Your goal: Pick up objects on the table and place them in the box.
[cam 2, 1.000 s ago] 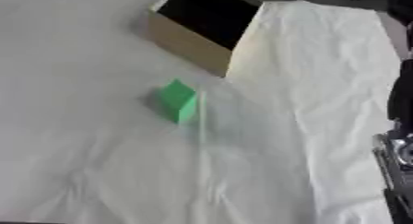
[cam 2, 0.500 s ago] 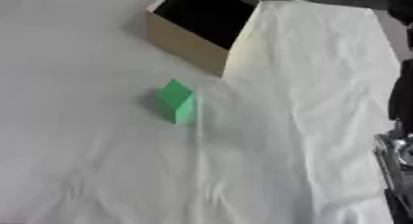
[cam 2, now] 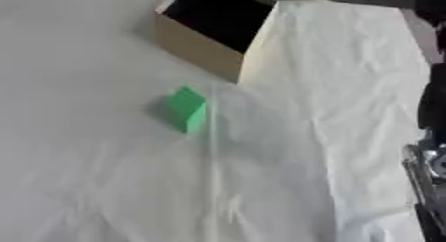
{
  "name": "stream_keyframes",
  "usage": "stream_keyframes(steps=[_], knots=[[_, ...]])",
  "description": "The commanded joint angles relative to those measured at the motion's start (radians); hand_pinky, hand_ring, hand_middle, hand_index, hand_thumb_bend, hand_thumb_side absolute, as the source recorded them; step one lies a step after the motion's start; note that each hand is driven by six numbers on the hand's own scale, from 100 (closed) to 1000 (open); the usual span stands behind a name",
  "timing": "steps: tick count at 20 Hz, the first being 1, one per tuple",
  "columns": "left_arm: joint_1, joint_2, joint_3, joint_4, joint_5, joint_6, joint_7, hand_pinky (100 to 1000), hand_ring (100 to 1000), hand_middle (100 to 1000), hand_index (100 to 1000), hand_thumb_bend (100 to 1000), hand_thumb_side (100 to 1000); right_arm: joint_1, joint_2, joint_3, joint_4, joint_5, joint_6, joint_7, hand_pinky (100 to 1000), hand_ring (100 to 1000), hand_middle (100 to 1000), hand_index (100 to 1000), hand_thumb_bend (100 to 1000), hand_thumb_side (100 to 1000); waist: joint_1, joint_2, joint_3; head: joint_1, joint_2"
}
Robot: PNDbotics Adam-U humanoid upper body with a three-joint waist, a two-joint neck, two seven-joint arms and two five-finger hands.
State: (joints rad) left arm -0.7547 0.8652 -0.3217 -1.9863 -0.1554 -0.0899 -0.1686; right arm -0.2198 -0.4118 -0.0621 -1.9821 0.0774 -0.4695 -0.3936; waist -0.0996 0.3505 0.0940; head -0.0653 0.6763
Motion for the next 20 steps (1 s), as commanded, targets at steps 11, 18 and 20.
stream_keyframes(steps=[11, 18, 20], knots=[[-0.283, -0.035, -0.209, -0.014, -0.157, 0.081, -0.467, 763, 829, 811, 896, 509, 508, -0.008, -0.041, 0.006, -0.018, -0.014, 0.0, 0.019, 777, 746, 631, 835, 100, 851, 0.014, -0.022, -0.006, -0.006, -0.006], [-0.342, -0.093, -0.239, -0.014, -0.214, 0.053, -0.658, 821, 873, 834, 894, 668, 411, -0.009, -0.038, 0.006, -0.018, -0.017, 0.002, 0.021, 777, 746, 629, 835, 100, 852, 0.02, -0.022, -0.01, -0.022, -0.01], [-0.343, -0.099, -0.24, -0.014, -0.218, 0.044, -0.705, 831, 884, 846, 899, 639, 388, -0.009, -0.037, 0.005, -0.018, -0.018, 0.003, 0.021, 777, 746, 628, 834, 100, 852, 0.021, -0.021, -0.012, -0.024, -0.011]])
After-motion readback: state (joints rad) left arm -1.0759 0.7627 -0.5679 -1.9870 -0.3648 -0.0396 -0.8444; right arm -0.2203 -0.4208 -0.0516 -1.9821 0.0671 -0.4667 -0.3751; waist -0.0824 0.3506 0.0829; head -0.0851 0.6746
